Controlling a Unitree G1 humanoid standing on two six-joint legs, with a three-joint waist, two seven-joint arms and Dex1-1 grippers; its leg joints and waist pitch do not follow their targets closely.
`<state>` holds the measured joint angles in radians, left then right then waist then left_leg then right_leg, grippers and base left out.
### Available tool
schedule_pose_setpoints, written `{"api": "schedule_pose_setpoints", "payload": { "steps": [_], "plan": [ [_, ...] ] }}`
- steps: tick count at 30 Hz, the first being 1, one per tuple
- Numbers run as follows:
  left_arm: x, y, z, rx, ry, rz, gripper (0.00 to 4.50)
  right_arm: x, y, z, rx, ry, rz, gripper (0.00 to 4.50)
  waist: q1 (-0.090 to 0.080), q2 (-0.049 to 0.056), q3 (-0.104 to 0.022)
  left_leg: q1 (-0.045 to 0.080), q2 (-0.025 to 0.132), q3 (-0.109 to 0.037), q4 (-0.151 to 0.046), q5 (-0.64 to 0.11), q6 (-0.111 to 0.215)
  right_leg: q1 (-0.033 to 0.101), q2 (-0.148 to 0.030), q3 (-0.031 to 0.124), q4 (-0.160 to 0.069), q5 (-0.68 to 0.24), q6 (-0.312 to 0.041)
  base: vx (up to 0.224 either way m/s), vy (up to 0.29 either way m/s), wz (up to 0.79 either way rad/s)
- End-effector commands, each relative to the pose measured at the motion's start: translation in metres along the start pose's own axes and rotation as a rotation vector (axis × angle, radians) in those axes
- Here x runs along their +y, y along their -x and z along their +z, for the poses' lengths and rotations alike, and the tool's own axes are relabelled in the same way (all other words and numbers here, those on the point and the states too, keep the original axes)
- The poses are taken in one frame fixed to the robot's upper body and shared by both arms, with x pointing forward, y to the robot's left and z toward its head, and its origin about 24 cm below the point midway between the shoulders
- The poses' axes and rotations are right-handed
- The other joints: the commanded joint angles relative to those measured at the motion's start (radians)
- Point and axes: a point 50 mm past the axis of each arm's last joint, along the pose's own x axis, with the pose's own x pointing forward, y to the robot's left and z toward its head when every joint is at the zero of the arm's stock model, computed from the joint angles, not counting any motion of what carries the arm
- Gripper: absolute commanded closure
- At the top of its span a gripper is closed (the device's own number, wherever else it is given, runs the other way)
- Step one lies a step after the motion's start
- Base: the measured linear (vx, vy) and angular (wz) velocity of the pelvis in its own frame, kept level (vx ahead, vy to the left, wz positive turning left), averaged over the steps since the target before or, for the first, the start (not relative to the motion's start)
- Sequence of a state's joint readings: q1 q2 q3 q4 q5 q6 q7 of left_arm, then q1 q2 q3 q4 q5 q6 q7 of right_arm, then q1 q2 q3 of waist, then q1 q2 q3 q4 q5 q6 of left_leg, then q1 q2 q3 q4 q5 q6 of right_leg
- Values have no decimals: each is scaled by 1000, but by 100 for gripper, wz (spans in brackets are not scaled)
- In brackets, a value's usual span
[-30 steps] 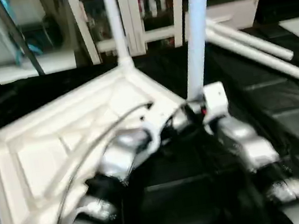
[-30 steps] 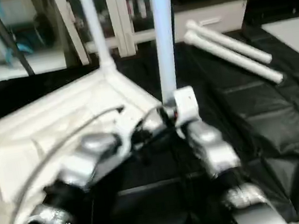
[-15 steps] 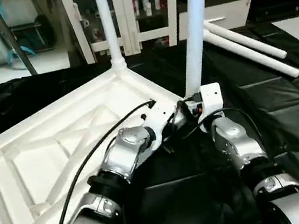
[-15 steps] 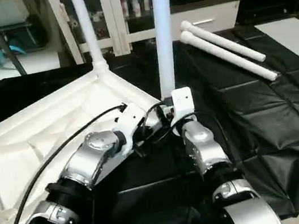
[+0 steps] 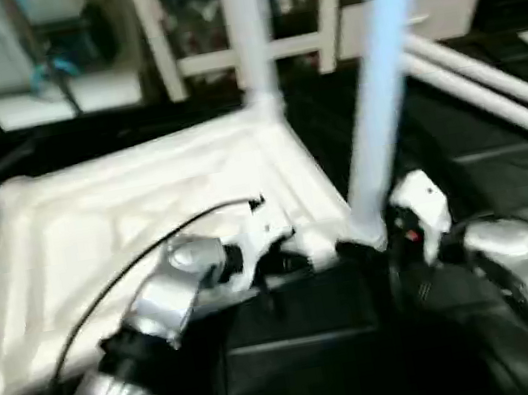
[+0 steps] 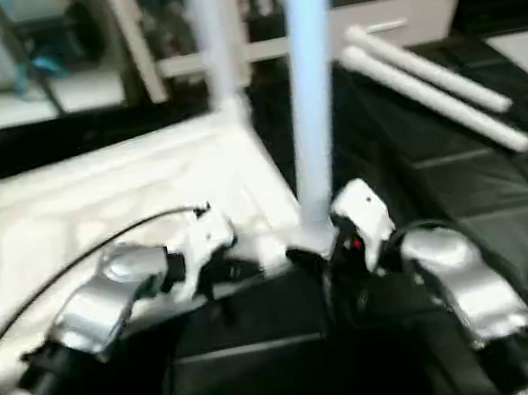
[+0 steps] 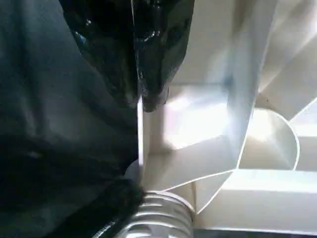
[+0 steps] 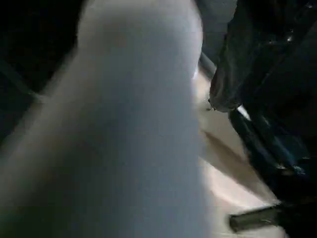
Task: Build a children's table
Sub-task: Rotate leg to tighten
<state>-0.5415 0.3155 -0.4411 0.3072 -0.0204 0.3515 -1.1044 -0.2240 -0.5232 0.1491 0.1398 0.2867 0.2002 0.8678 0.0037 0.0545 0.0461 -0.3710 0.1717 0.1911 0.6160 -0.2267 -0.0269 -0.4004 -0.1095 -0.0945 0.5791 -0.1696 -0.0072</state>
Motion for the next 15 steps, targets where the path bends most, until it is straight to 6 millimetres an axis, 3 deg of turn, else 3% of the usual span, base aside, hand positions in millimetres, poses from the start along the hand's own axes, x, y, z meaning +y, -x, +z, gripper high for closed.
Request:
{"api": "schedule_pose_setpoints", "payload": {
  "steps": [1, 3, 5, 7, 11, 13, 15],
  "plan": [
    [-19, -5, -8, 32, -11, -173, 450, 7, 11, 2, 21, -4, 84, 4, 6, -10, -69, 7, 64, -25, -71, -6, 177, 54, -53, 53, -29, 17, -302, 0, 0, 0],
    [-22, -1, -8, 43, -7, -215, 450, 9, 18, 2, 40, -9, 114, 4, 13, -11, -67, 10, 67, -25, -71, 10, 186, 53, -52, 53, -28, 21, -304, 0, 0, 0],
    [-25, 6, -10, 74, -4, -267, 450, 15, 28, 1, 80, -28, 175, 4, 18, -9, -65, 15, 68, -23, -74, -26, 178, 52, -53, 54, -32, -27, -301, 0, 0, 0],
    [-23, 8, -10, 75, -8, -252, 450, 19, 30, 1, 96, -35, 202, 4, 21, -12, -57, 16, 68, -19, -82, -106, 133, 49, -51, 56, -46, -134, -281, 0, 0, 0],
    [-20, 8, -11, 85, -18, -239, 450, 24, 31, -1, 113, -45, 241, 4, 25, -12, -52, 26, 68, -17, -92, -208, 56, 43, -50, 62, -59, -246, -248, 0, 0, 0],
    [-20, 8, -10, 85, -18, -241, 450, 25, 31, 1, 107, -62, 248, 4, 24, -14, -55, 21, 66, -19, -91, -189, 50, 48, -50, 63, -56, -227, -238, 0, 0, 0],
    [-20, 8, -9, 85, -18, -241, 450, 26, 31, 1, 107, -64, 249, 32, 24, -16, -57, 20, 65, -19, -89, -174, 55, 47, -50, 64, -54, -214, -237, 0, 0, 0]
  ]
}}
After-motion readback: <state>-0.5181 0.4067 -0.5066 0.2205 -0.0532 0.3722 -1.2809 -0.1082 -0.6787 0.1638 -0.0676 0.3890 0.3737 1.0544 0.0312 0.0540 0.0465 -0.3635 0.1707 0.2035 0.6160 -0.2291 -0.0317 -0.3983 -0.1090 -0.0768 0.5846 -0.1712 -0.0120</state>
